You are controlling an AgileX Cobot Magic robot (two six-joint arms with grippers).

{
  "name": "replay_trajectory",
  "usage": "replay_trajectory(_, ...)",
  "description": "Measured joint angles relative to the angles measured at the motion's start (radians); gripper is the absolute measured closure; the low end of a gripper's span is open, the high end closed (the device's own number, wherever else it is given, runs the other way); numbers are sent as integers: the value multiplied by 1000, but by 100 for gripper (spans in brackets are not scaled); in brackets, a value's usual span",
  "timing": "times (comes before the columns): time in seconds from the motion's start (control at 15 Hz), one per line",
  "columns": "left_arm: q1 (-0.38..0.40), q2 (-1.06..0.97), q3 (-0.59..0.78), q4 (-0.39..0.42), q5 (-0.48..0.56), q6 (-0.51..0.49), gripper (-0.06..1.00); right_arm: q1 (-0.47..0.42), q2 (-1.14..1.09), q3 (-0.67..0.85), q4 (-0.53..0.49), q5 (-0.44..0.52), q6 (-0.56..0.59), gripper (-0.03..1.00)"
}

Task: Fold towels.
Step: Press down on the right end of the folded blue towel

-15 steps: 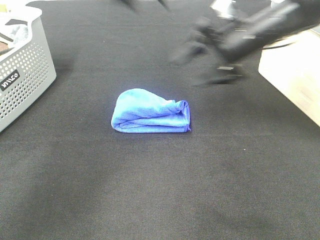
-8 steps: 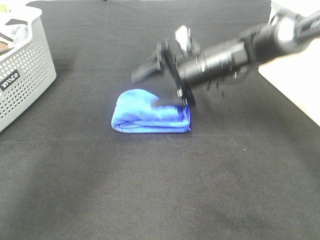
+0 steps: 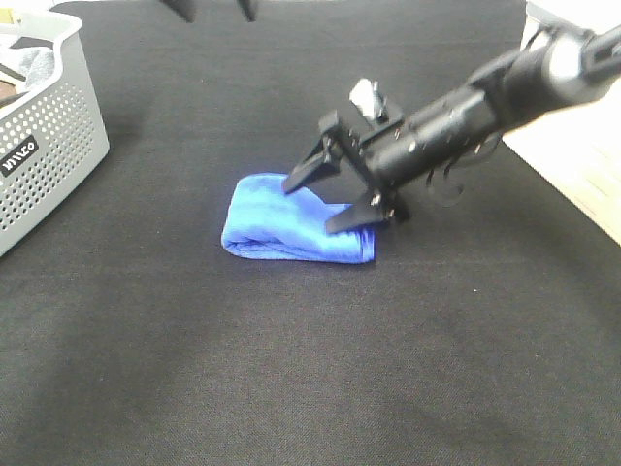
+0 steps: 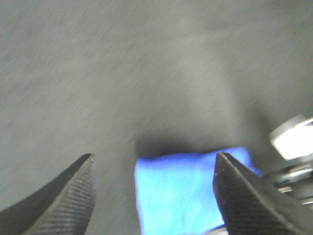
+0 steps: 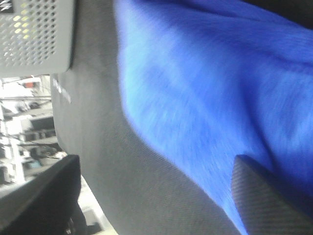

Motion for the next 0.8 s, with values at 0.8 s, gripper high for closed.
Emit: replay_trajectory(0.8, 0, -591, 588, 110, 12, 25, 30, -2, -523, 0, -689, 167, 388, 19)
